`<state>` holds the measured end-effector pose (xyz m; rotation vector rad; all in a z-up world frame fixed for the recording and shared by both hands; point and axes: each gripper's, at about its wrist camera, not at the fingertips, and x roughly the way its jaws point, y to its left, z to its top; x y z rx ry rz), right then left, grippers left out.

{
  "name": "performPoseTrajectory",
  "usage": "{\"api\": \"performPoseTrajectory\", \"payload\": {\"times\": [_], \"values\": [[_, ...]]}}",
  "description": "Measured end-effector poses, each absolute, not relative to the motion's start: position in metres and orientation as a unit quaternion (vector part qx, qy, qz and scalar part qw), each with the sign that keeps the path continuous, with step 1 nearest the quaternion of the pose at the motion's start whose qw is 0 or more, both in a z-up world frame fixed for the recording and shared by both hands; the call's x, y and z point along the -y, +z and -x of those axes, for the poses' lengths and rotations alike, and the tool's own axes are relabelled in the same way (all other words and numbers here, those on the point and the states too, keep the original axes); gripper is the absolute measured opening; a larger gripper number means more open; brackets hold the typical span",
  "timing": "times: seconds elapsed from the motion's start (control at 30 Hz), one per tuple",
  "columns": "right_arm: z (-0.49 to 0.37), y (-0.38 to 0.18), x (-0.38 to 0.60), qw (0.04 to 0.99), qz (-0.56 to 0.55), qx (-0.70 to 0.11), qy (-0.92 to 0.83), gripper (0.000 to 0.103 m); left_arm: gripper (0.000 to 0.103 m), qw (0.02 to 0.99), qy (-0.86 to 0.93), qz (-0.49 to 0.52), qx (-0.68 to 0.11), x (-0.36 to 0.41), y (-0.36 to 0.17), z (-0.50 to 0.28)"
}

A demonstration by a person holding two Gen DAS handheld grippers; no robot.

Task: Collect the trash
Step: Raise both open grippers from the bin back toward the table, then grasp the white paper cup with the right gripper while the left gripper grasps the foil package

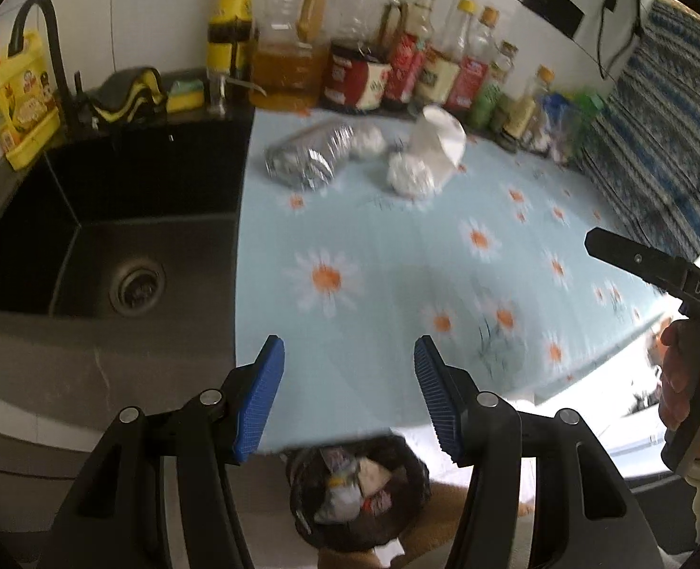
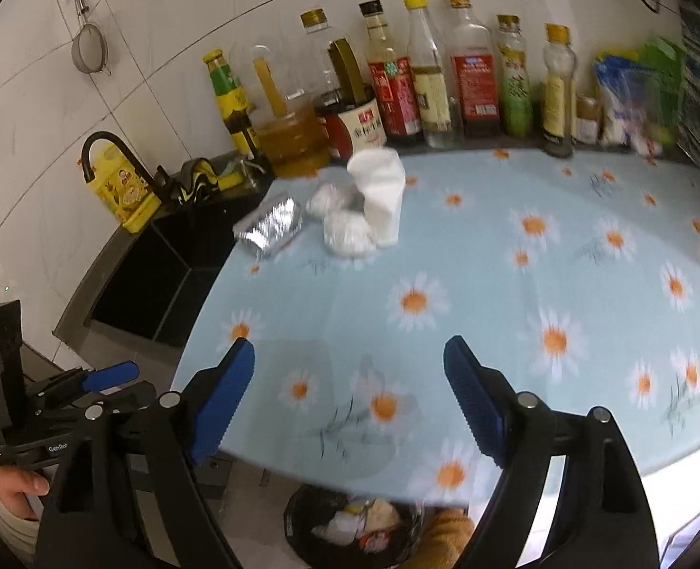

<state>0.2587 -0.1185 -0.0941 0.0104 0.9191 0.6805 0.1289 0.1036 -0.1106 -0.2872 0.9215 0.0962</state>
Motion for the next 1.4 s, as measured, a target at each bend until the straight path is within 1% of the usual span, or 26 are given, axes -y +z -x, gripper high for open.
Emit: {"api": "performPoseTrajectory", "payload": {"times": [0.1, 0.13, 0.17, 0.27, 0.3, 0.33, 0.37, 0.6, 0.67, 0.7, 0.73, 0.77, 1.03, 1.4], "values": [[-0.284, -0.090, 0.110, 0.837, -0.002, -0.432, 0.336, 0.082, 0.055, 0.888, 0.062, 0.128, -0.437, -0.108, -0.102, -0.152], [-0.292, -0.090, 0.108, 0.836, 0.000, -0.432, 0.340, 0.089, 0.055, 0.889, 0.066, 0.125, -0.436, -0.109, -0.100, -0.158], [-0.297, -0.090, 0.106, 0.835, 0.001, -0.431, 0.342, 0.091, 0.055, 0.889, 0.071, 0.121, -0.436, -0.111, -0.096, -0.168], [-0.321, -0.092, 0.099, 0.829, 0.001, -0.435, 0.352, 0.091, 0.055, 0.889, 0.083, 0.114, -0.436, -0.115, -0.089, -0.188], [-0.332, -0.094, 0.096, 0.825, 0.001, -0.440, 0.356, 0.091, 0.060, 0.888, 0.089, 0.109, -0.437, -0.116, -0.086, -0.196], [-0.339, -0.095, 0.094, 0.823, 0.001, -0.441, 0.357, 0.091, 0.074, 0.889, 0.096, 0.105, -0.435, -0.117, -0.084, -0.203], [-0.346, -0.095, 0.093, 0.823, 0.000, -0.440, 0.359, 0.091, 0.078, 0.891, 0.101, 0.102, -0.431, -0.119, -0.082, -0.209], [-0.390, -0.105, 0.074, 0.812, 0.007, -0.453, 0.369, 0.091, 0.078, 0.882, 0.100, 0.077, -0.455, -0.126, -0.086, -0.265], [-0.400, -0.108, 0.069, 0.811, 0.009, -0.452, 0.370, 0.094, 0.078, 0.878, 0.097, 0.064, -0.465, -0.128, -0.091, -0.279], [-0.405, -0.111, 0.065, 0.811, 0.012, -0.453, 0.370, 0.098, 0.081, 0.876, 0.095, 0.057, -0.468, -0.130, -0.093, -0.287], [-0.411, -0.115, 0.061, 0.809, 0.014, -0.455, 0.371, 0.098, 0.087, 0.874, 0.098, 0.050, -0.474, -0.133, -0.096, -0.294], [-0.415, -0.117, 0.059, 0.808, 0.015, -0.457, 0.371, 0.098, 0.088, 0.872, 0.099, 0.045, -0.477, -0.135, -0.098, -0.300], [-0.443, -0.146, 0.039, 0.792, 0.016, -0.481, 0.375, 0.098, 0.088, 0.849, 0.081, -0.018, -0.522, -0.132, -0.128, -0.348], [-0.464, -0.163, 0.024, 0.786, 0.004, -0.489, 0.379, 0.098, 0.088, 0.824, 0.070, -0.044, -0.561, -0.139, -0.159, -0.374]]}}
